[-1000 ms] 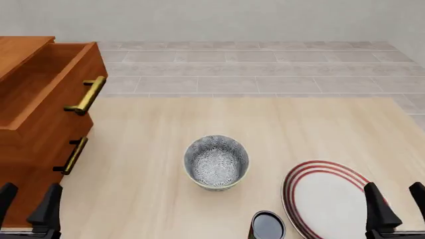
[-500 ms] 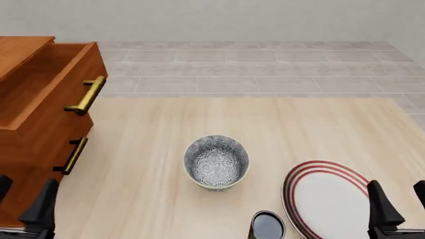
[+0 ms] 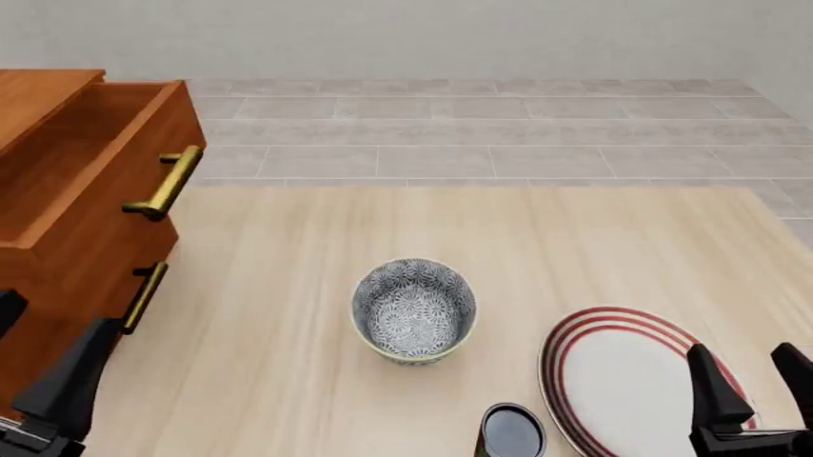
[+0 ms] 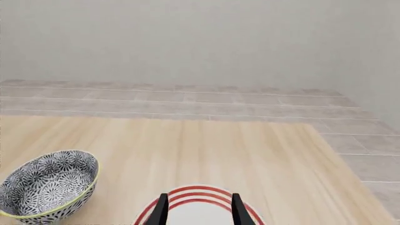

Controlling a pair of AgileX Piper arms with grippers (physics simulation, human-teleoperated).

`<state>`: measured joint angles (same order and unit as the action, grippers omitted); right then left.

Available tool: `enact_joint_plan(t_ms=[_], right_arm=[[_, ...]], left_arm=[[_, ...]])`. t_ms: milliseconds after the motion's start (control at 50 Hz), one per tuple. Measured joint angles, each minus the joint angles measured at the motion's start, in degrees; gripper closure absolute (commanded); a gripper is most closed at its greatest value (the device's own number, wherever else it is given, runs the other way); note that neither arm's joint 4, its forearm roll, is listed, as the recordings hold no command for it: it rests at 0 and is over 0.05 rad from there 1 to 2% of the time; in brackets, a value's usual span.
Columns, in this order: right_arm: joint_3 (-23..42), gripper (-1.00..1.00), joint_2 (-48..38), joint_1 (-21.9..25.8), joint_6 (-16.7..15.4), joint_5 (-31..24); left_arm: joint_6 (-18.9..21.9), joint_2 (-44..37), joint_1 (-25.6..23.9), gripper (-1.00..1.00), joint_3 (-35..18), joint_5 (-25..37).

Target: Put the bowl on top of the cabinet.

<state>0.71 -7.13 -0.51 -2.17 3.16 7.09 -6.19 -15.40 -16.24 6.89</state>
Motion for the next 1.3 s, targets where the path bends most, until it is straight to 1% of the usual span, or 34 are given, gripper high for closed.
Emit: enact_joint_plan(t_ms=[140, 360, 520, 740, 900, 1300], right_arm=[[0.30, -1.00, 0.63, 0.32, -0.05, -1.05], [1.51, -1.00, 4.34, 0.42, -0.56, -5.02], [2.54, -1.00, 5.84, 0.55, -0.77, -6.71], [3.81, -1.00, 6.68, 0.47, -1.13, -7.85], [4.62, -1.00, 6.92, 0.39, -1.34, -8.36], [5.60, -1.00, 7.09, 0.40, -1.40, -8.74]], left_arm=[[1.07, -5.76, -2.45, -1.00, -2.58, -2.51], [-0.74, -15.89, -5.76, -1.00, -6.42, -6.01], [-1.60, -22.87, -7.61, -1.00, -9.22, -7.95], [-3.58, -32.56, -9.11, -1.00, -12.61, -10.42], [-5.60, -38.91, -10.11, -1.00, -15.08, -11.04], [-8.91, -51.47, -12.95, -1.00, -19.13, -12.27]])
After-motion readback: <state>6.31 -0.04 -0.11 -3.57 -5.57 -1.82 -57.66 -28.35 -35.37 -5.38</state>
